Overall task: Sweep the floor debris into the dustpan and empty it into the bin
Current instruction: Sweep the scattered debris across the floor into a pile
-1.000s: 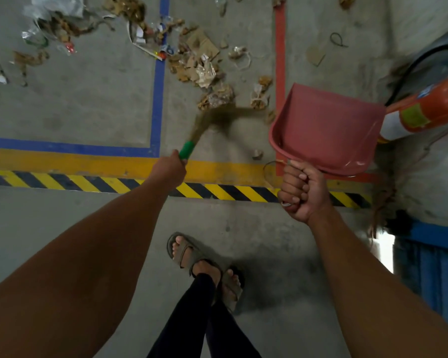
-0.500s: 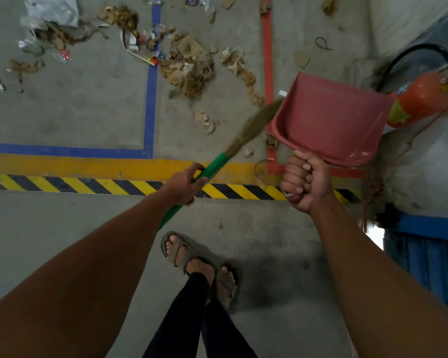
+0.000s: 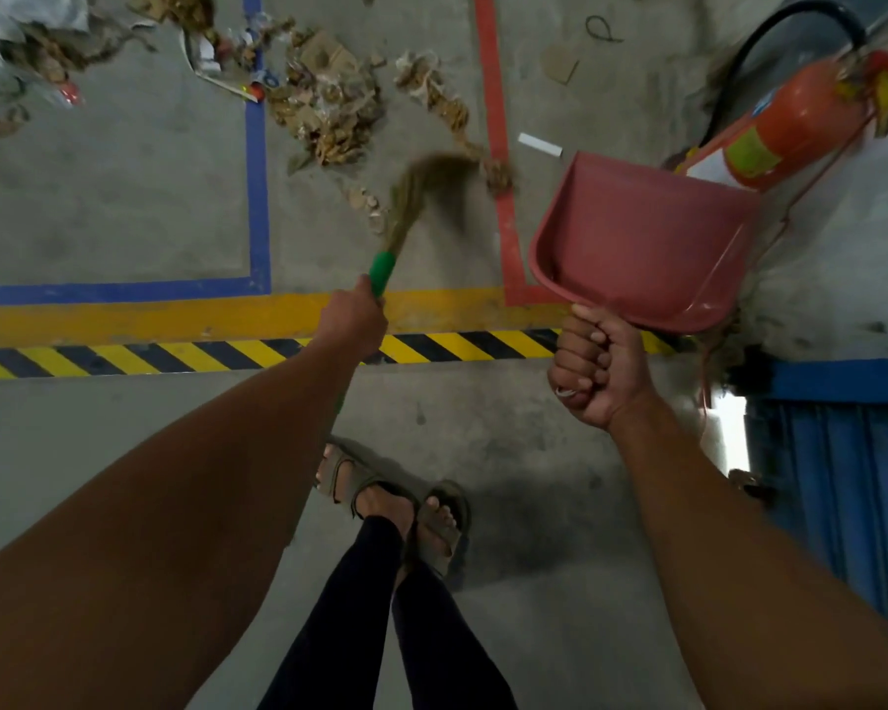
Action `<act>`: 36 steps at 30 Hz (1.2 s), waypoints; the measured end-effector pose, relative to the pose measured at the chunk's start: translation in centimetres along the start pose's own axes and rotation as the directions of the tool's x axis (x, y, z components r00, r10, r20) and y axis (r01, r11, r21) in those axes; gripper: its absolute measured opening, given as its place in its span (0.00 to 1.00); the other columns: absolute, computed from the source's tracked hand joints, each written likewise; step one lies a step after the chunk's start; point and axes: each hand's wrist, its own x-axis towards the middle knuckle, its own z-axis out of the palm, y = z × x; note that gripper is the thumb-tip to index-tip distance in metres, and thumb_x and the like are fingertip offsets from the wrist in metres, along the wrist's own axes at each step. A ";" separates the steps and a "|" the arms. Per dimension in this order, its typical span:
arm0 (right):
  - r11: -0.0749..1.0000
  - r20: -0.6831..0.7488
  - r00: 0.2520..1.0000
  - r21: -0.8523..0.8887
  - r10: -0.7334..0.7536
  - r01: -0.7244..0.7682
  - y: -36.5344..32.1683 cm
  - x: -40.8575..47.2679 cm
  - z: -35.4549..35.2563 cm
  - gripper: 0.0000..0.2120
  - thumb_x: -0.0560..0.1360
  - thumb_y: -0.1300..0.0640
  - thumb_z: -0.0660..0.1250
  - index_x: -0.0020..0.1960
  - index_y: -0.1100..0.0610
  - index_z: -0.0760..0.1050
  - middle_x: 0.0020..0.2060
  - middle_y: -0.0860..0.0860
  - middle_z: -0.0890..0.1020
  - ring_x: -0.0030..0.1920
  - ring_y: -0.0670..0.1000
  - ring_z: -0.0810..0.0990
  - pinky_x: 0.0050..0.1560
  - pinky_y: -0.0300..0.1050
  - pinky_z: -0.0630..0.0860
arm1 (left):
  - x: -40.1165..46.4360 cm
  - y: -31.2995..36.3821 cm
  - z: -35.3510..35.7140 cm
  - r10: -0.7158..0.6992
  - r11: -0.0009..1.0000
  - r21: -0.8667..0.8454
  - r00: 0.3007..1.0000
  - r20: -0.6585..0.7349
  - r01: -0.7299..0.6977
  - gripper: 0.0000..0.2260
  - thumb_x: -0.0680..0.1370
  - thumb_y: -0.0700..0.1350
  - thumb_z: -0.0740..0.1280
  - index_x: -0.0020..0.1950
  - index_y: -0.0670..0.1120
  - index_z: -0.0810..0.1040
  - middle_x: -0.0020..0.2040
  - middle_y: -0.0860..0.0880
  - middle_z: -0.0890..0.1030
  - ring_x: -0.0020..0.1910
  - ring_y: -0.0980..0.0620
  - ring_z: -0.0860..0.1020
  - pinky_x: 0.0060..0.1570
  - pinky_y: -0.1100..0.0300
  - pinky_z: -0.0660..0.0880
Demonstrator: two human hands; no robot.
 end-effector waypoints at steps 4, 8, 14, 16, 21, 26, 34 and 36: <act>1.000 -0.013 1.000 0.009 -0.007 0.007 -0.3 -0.8 0.0 0.21 0.81 0.54 0.57 0.29 0.49 0.62 0.20 0.44 0.53 0.17 0.45 0.50 0.20 0.36 0.52 | -1.2 0.6 -0.9 0.107 0.991 -0.068 0.991 -0.076 -0.112 0.19 0.86 0.49 0.59 0.76 0.47 0.66 0.51 0.35 0.80 0.43 0.36 0.77 0.39 0.51 0.69; 1.000 0.010 1.000 0.017 -0.016 0.016 -1.5 -1.4 0.4 0.20 0.81 0.54 0.58 0.30 0.49 0.61 0.19 0.44 0.55 0.17 0.46 0.50 0.19 0.37 0.54 | -3.1 0.5 -0.6 0.340 0.940 0.040 0.940 -0.039 -0.338 0.26 0.84 0.45 0.62 0.82 0.51 0.61 0.68 0.39 0.76 0.58 0.36 0.79 0.52 0.47 0.78; 1.000 0.009 1.000 -0.002 -0.030 0.030 -3.4 -1.6 -0.6 0.19 0.82 0.53 0.57 0.34 0.48 0.55 0.18 0.44 0.58 0.16 0.45 0.54 0.18 0.37 0.55 | -3.3 0.6 2.1 0.477 0.733 0.405 0.837 0.267 -0.547 0.37 0.81 0.40 0.60 0.84 0.57 0.45 0.84 0.61 0.45 0.61 0.38 0.80 0.42 0.47 0.81; 1.000 0.011 1.000 0.000 -0.027 0.027 -3.5 -1.3 -1.3 0.19 0.82 0.53 0.57 0.33 0.48 0.55 0.18 0.44 0.58 0.16 0.45 0.53 0.18 0.37 0.55 | -2.7 1.0 2.6 0.461 0.629 0.517 0.814 0.353 -0.581 0.37 0.82 0.39 0.59 0.84 0.56 0.44 0.84 0.59 0.45 0.61 0.39 0.80 0.37 0.51 0.77; 0.999 -0.017 0.999 0.013 -0.033 0.034 -3.2 -0.5 -2.9 0.19 0.80 0.54 0.60 0.30 0.49 0.61 0.18 0.44 0.58 0.15 0.44 0.56 0.19 0.37 0.55 | -0.5 3.0 1.9 0.230 0.746 0.568 0.935 0.268 -0.347 0.32 0.81 0.43 0.66 0.82 0.46 0.56 0.78 0.46 0.67 0.63 0.36 0.78 0.51 0.46 0.76; 1.000 -0.017 1.000 -0.006 -0.020 0.020 -3.6 0.9 -2.5 0.19 0.79 0.54 0.60 0.31 0.49 0.61 0.18 0.44 0.57 0.16 0.44 0.56 0.20 0.37 0.54 | 2.3 5.0 -0.9 0.057 0.949 0.311 0.998 0.009 -0.057 0.30 0.79 0.34 0.62 0.80 0.39 0.56 0.77 0.40 0.64 0.60 0.30 0.77 0.55 0.40 0.77; 0.998 0.007 0.999 0.035 -0.052 0.051 -7.8 4.5 1.2 0.19 0.80 0.54 0.60 0.31 0.49 0.60 0.19 0.44 0.54 0.16 0.45 0.54 0.19 0.37 0.56 | 4.9 5.5 -2.4 0.359 0.894 0.270 0.932 0.043 -0.356 0.34 0.81 0.40 0.59 0.85 0.50 0.48 0.85 0.54 0.48 0.56 0.32 0.79 0.50 0.42 0.78; 0.998 -0.006 0.998 0.039 -0.059 0.059 -8.8 5.3 1.7 0.19 0.80 0.54 0.60 0.30 0.49 0.60 0.19 0.44 0.55 0.16 0.45 0.53 0.19 0.37 0.56 | 5.8 6.1 -1.9 0.447 0.831 0.305 0.885 0.129 -0.464 0.35 0.81 0.41 0.60 0.85 0.54 0.49 0.85 0.57 0.49 0.57 0.33 0.79 0.53 0.42 0.79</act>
